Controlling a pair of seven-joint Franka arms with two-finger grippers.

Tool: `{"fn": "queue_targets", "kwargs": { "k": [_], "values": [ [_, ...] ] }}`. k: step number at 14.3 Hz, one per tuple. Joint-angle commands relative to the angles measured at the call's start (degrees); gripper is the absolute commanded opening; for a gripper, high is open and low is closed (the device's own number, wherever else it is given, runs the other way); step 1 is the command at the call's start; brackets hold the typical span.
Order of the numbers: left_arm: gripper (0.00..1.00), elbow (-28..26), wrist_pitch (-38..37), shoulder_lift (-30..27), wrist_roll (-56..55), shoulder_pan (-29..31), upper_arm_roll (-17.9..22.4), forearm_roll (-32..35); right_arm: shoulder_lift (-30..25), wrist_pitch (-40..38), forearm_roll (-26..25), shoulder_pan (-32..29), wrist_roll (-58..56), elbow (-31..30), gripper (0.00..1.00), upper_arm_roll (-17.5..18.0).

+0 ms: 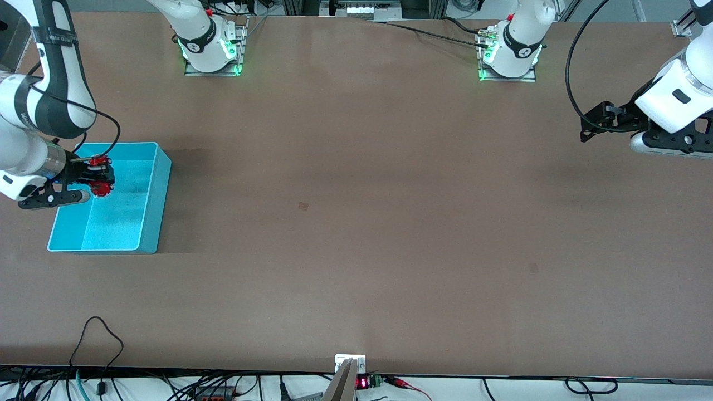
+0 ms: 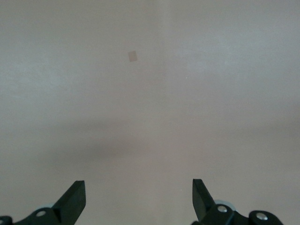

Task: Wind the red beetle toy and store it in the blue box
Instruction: 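Carry the car over the cyan box and lower it inside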

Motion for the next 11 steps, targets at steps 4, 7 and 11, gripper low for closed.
{"fn": "queue_targets", "kwargs": {
  "k": [4, 7, 11],
  "values": [
    [1.0, 0.0, -0.2, -0.6, 1.4, 0.3, 0.0, -0.9, 3.1, 8.0, -1.6, 0.5, 6.2, -7.0, 0.0, -3.4],
    [1.0, 0.0, -0.2, -0.6, 1.4, 0.3, 0.0, -0.9, 6.0, 14.9, -1.8, 0.0, 6.2, -9.4, 0.0, -4.3],
    [1.0, 0.0, -0.2, -0.6, 1.4, 0.3, 0.0, -0.9, 10.9, 20.3, -1.8, -1.2, 5.3, -9.5, 0.0, -4.7]
  ]
}}
